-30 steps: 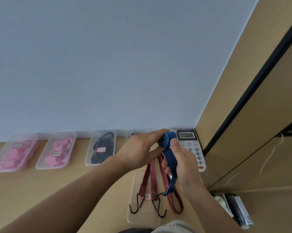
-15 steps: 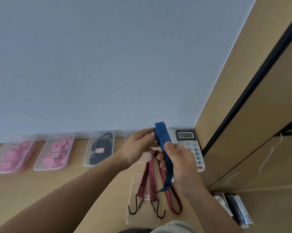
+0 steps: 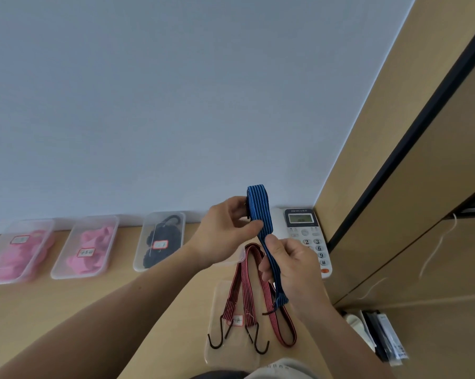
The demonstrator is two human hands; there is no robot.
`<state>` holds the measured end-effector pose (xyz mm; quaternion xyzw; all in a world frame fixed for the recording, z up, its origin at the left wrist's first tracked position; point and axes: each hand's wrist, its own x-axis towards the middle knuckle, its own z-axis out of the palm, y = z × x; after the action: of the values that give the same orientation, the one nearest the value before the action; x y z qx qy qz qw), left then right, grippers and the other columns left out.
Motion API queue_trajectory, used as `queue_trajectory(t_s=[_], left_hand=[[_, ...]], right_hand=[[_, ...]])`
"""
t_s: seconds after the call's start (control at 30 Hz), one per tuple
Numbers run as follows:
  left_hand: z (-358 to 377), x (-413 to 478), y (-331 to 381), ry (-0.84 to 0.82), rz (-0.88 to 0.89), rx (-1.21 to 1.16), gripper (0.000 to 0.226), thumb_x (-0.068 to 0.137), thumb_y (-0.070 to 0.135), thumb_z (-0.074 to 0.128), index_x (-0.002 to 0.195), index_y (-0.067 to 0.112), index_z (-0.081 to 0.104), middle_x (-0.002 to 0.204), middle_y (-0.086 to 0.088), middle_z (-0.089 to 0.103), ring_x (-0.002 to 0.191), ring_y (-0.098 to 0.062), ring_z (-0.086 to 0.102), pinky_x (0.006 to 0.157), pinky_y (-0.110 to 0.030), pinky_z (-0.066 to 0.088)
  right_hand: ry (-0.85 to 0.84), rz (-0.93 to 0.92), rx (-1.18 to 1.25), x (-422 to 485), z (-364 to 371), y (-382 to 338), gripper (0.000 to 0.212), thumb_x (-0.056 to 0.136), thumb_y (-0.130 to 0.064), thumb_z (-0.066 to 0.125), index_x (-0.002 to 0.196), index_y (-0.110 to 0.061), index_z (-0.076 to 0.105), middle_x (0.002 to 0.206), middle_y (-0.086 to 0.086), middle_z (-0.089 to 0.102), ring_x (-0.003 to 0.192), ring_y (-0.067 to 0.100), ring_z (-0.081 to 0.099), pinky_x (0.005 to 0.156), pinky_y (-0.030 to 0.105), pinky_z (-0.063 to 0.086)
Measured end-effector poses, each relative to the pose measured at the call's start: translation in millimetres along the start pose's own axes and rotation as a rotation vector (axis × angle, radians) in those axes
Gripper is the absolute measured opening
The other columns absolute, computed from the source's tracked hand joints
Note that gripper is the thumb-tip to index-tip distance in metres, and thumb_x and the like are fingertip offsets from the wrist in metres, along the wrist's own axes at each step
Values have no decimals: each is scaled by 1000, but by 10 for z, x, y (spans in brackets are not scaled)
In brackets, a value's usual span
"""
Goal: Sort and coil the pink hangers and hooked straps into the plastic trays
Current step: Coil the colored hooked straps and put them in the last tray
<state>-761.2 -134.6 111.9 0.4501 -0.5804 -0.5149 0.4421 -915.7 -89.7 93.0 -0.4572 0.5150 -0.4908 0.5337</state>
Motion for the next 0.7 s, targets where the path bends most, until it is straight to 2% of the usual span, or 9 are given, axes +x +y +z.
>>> queue_trajectory(t_s=[0.1,0.2,0.33,0.4,0.47,0.53,0.6,0.63,0.7], left_hand=[[15,-27,-26,-18,130,224,46,87,14,69,130,18,55,116,16,68,98,-1,69,81,-16,54],[33,-48,-65,7,306,461,49,86,25,66,133,27,53,112,29,63,103,5,64,82,-16,54],[19,-59,-112,11,539,706,47,89,26,61,135,22,51,116,10,69,99,-3,62,79,-20,52],[13,-63,-131,20,682,796,46,88,20,61,134,16,53,118,1,70,97,-6,61,78,-19,52],[2,-38,-161,21,793,870,44,87,9,67,130,9,60,126,-5,67,105,-14,66,81,-29,57],[-13,-23,-190,28,855,939,42,85,3,70,127,6,64,130,-9,65,109,-24,68,80,-36,60],[-20,-34,-214,40,808,925,46,84,2,69,129,10,63,134,-8,61,113,-23,66,84,-34,59],[-15,-56,-207,53,701,849,52,84,3,67,134,16,59,137,-3,59,118,-18,63,88,-29,56],[-1,-99,-179,49,324,576,65,85,13,61,146,25,44,138,9,56,122,-7,58,92,-14,48]], right_hand=[[-1,18,20,-17,-8,-6,33,92,-32,61,65,-13,67,59,15,66,46,18,57,45,23,49],[7,28,63,-39,-3,-47,43,85,-48,56,66,-11,68,59,14,66,46,18,57,44,24,49],[-30,39,85,-54,-12,-72,66,78,-73,40,72,-16,74,64,14,68,51,20,60,47,25,50],[-49,34,106,-57,-8,-70,72,76,-80,39,76,-18,76,66,14,69,52,21,61,48,26,50],[-62,25,129,-58,0,-70,70,76,-82,45,77,-19,76,69,15,69,53,22,60,48,28,48],[-71,19,142,-56,6,-62,63,73,-75,51,77,-17,75,71,17,69,53,23,59,48,31,47],[-78,15,153,-56,1,-65,60,73,-70,55,78,-13,73,73,17,70,54,23,58,48,31,47],[-82,10,164,-57,-1,-72,59,74,-68,57,81,-11,72,74,16,70,54,22,58,49,30,47],[-84,-11,177,-51,-12,-89,58,78,-61,65,91,-4,68,76,12,70,55,19,57,52,27,47]])
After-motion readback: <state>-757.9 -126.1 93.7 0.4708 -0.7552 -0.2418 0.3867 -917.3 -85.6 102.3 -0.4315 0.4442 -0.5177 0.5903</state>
